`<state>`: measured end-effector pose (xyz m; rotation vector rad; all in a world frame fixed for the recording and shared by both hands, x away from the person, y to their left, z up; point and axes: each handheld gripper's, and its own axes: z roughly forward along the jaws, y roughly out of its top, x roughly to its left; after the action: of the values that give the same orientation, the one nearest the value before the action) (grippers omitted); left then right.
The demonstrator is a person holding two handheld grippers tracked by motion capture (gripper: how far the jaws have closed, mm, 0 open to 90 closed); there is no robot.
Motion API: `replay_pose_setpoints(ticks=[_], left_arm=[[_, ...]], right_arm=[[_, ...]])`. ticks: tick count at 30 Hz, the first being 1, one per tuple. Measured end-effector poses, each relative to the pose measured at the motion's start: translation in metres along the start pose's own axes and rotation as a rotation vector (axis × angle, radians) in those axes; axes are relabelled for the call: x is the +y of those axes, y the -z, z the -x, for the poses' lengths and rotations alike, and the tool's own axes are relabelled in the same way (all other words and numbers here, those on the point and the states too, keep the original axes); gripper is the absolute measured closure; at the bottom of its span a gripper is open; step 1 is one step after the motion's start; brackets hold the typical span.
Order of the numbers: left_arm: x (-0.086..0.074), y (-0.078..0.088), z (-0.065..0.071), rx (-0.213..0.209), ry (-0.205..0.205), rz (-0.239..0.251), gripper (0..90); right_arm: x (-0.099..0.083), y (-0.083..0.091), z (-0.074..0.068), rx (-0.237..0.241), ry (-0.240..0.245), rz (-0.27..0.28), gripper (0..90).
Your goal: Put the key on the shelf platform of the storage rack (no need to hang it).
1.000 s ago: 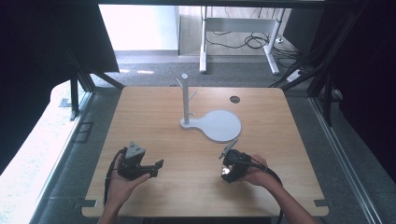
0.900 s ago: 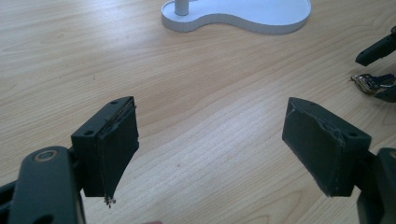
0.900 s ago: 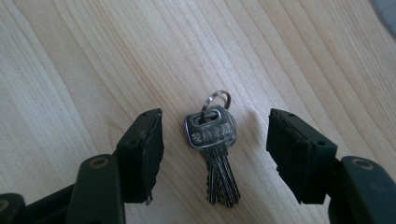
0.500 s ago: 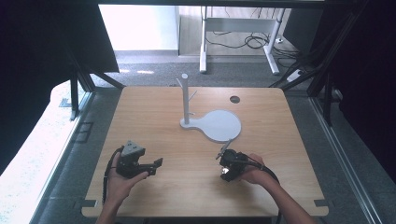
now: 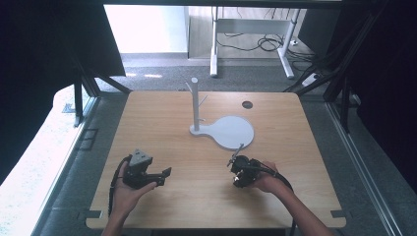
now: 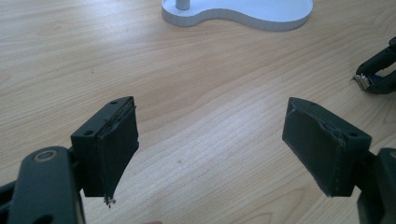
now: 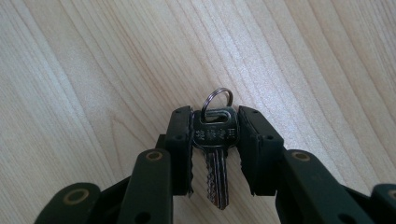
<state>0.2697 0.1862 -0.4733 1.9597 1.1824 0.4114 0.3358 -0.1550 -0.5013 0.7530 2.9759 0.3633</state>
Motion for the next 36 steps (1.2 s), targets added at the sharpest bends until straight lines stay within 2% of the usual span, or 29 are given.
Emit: replay_pose_setpoints(ticks=[2,5,8,10,19,24,29,36], left_arm=[[0.000,-0.001,0.000,-0.001,-0.001,-0.004,18.7],[-0.001,-0.001,0.001,-0.003,-0.001,-0.004,18.7],[-0.001,-0.002,0.000,-0.001,-0.004,-0.009,18.7],[-0.001,-0.002,0.000,-0.003,-0.003,-0.007,18.7],[-0.002,-0.004,0.001,-0.004,0.002,-0.013,18.7],[-0.002,-0.004,0.000,-0.005,0.002,-0.013,18.7],[-0.003,-0.005,-0.002,-0.008,0.004,-0.016,18.7],[-0.003,-0.004,0.000,-0.010,0.002,-0.015,18.7]], right_arm=[[0.000,0.000,-0.001,-0.003,-0.011,0.001,67.4],[-0.001,0.000,0.001,0.004,-0.002,-0.005,67.5],[-0.002,0.003,0.005,0.010,-0.012,-0.037,67.8],[-0.003,0.004,0.006,0.009,-0.010,-0.035,68.0],[-0.007,0.028,0.009,0.010,-0.022,-0.001,68.1],[-0.007,0.044,0.012,-0.013,-0.044,0.014,68.1],[-0.007,0.058,0.014,-0.032,-0.043,0.033,68.1],[-0.001,0.068,0.016,-0.045,-0.045,0.043,68.1]])
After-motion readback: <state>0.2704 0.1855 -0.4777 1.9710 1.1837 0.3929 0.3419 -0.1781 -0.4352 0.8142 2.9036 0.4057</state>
